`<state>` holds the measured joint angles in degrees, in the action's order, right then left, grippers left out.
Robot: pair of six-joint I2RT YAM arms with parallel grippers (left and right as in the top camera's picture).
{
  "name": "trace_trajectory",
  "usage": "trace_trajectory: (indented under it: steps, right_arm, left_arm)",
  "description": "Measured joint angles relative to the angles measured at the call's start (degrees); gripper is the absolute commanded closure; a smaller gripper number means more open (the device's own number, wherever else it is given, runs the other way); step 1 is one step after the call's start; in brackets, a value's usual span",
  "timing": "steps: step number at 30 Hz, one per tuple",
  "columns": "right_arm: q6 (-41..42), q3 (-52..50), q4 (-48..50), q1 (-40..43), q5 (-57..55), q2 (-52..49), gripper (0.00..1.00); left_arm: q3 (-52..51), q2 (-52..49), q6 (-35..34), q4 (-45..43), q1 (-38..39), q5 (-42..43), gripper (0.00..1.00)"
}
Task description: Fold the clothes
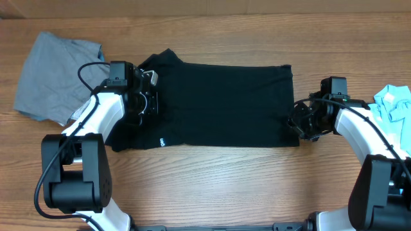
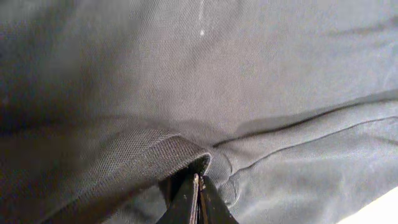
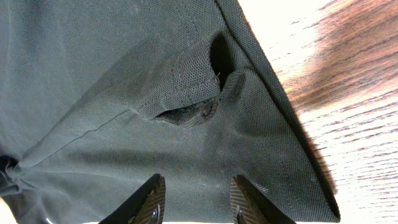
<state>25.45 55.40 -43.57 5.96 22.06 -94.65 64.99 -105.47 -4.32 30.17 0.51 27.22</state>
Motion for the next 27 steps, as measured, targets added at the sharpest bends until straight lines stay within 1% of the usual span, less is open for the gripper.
trace_trajectory:
  steps: [4,8,9,12,14,15,17,21,23,25,27]
  right_arm:
    - [-0.02,0.0,0.02,0.0,-0.02,0.0,0.62]
    - [0.0,0.0,0.02,0.02,-0.04,0.0,0.62]
    - [0.0,0.0,0.02,0.02,-0.04,0.0,0.62]
    - [0.0,0.0,-0.15,0.02,-0.04,0.0,0.62]
    - [-0.04,0.0,-0.57,0.02,-0.04,0.0,0.61]
    - [0.0,0.0,-0.9,0.0,-0.13,0.0,0.61]
    - [-0.02,0.0,-1.46,0.0,-0.61,0.0,0.61]
    - [-0.02,0.0,-1.95,0.0,-1.92,0.0,0.61]
    - [-0.02,0.0,-1.95,0.02,-2.21,0.0,0.61]
    - [-0.02,0.0,-1.95,0.02,-2.51,0.0,0.61]
    - [-0.04,0.0,-1.97,0.02,-2.64,0.0,0.61]
  left_arm:
    - [-0.02,0.0,-0.24,-2.71,0.0,0.61,0.96]
    - [-0.11,0.0,-2.84,-8.79,0.0,3.06,0.96]
    - [-0.11,0.0,-4.09,-11.61,0.0,3.98,0.96]
    - [-0.11,0.0,-7.26,-13.51,0.0,5.18,0.75]
    - [-0.07,0.0,-8.41,-10.05,0.0,5.6,0.66]
    - [-0.07,0.0,-8.66,-7.37,0.0,5.55,0.62]
    - [-0.09,0.0,-7.87,-2.78,0.0,4.96,0.6]
    - [-0.11,-0.02,-5.73,1.95,0.0,0.9,0.61]
    - [-0.11,-0.04,-4.48,2.34,0.0,-0.57,0.65]
    - [-0.11,-0.04,-3.5,2.4,0.0,-1.55,0.74]
    - [-0.11,-0.07,-2.62,2.27,0.0,-2.43,0.89]
